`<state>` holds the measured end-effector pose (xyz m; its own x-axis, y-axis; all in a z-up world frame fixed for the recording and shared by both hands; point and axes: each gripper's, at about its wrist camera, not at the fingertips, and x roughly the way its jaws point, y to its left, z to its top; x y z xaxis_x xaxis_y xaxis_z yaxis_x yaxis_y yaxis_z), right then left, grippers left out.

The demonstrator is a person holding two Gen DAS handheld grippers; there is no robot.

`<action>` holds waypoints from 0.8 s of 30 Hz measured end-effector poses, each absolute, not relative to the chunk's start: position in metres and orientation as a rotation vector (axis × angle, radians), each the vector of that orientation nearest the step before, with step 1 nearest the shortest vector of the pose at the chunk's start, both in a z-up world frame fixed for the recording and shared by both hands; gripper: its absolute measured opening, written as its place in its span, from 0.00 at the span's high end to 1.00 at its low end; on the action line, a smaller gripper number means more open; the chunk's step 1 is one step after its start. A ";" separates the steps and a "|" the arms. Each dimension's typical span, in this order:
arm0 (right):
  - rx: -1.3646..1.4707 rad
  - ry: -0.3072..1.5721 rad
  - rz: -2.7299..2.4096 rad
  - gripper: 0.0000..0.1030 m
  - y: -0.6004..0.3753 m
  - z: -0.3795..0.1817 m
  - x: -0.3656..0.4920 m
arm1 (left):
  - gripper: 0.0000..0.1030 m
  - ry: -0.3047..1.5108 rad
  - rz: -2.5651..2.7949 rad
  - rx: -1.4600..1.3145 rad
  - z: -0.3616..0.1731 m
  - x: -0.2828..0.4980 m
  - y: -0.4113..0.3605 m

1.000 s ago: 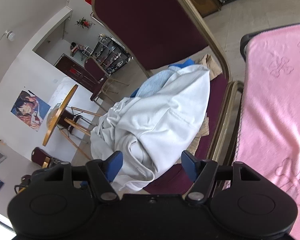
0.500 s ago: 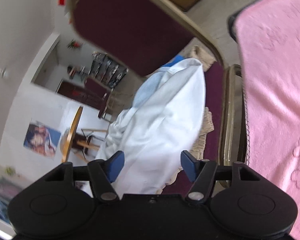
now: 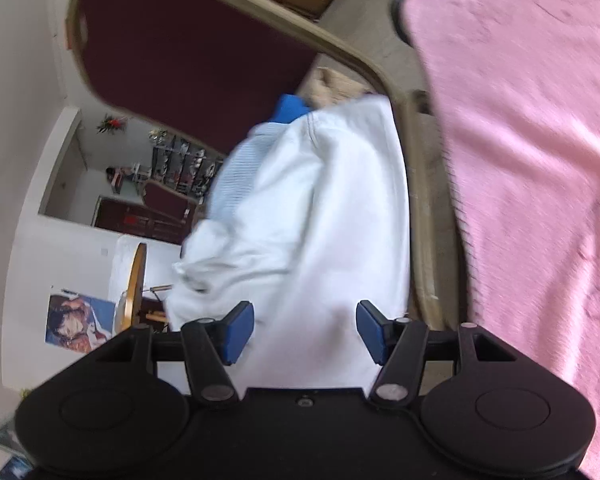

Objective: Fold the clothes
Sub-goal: 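Reach both grippers into the grey hoodie on the chair and grasp it, then lift the grey hoodie with both grippers and carry it over the pink bed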

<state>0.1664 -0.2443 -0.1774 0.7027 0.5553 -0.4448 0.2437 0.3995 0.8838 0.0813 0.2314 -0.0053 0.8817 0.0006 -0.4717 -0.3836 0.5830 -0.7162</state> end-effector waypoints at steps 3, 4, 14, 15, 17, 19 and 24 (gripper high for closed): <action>1.167 0.894 0.178 0.52 -0.245 -0.204 0.161 | 1.00 0.456 0.226 -0.914 -0.004 0.084 0.227; 1.164 0.917 0.166 0.53 -0.245 -0.211 0.160 | 1.00 0.457 0.222 -0.910 -0.003 0.085 0.226; 1.190 1.009 0.249 0.54 -0.230 -0.236 0.170 | 1.00 0.414 0.001 -0.791 0.062 0.070 0.177; 1.207 1.007 0.252 0.54 -0.230 -0.235 0.167 | 1.00 0.406 -0.038 -0.753 0.077 0.067 0.164; 1.240 0.999 0.261 0.53 -0.229 -0.233 0.162 | 1.00 0.391 -0.099 -0.683 0.101 0.061 0.141; 1.260 0.977 0.287 0.53 -0.229 -0.226 0.156 | 1.00 0.369 -0.156 -0.620 0.124 0.056 0.116; 1.325 0.923 0.350 0.53 -0.233 -0.205 0.134 | 1.00 0.313 -0.245 -0.539 0.165 0.044 0.063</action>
<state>0.1338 -0.2325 -0.2049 0.6139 0.6956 -0.3733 0.2739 0.2558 0.9271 0.0440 0.0632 0.1652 0.9240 -0.3080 -0.2266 0.1455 0.8313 -0.5364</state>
